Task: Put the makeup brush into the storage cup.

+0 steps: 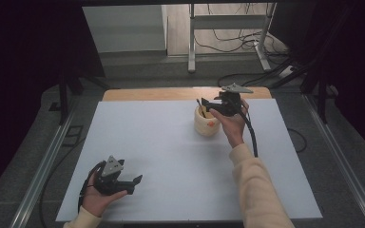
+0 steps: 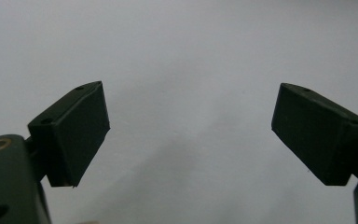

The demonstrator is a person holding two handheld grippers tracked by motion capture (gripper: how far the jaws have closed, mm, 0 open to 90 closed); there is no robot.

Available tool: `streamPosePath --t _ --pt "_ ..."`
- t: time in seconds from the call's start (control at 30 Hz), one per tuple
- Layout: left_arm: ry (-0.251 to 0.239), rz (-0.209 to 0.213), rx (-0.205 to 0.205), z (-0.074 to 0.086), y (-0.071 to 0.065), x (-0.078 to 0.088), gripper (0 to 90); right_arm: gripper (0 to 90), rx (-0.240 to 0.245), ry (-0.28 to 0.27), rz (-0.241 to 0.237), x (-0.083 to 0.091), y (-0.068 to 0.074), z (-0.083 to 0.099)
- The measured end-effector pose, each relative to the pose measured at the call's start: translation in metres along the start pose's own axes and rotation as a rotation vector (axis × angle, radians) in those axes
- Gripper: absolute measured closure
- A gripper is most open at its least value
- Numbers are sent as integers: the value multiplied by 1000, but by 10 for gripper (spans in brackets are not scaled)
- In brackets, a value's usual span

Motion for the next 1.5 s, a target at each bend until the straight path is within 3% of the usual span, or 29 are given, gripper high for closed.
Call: streamPosePath --t 0.23,0.6,1.2,1.5 --pt "-1 1 3 0 0 0 114 33 -3 66 -49 7 -2 10" --pt "-7 2 4 -1 0 0 114 27 43 101 -106 22 10 16" --pt "-3 -3 2 0 0 0 113 37 74 127 -119 54 8 43" --pt "-5 -1 3 -1 0 0 113 45 98 131 -126 78 8 55"
Point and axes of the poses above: each handheld gripper's, and its own axes: x roughly backward along the jaws, z roughly out of its underside, y roughly to its left, the point moved 9 cm from there along -x, roughly forward along the jaws, and after that the axes turned 9 degrees about x, right-handed, at the moved point
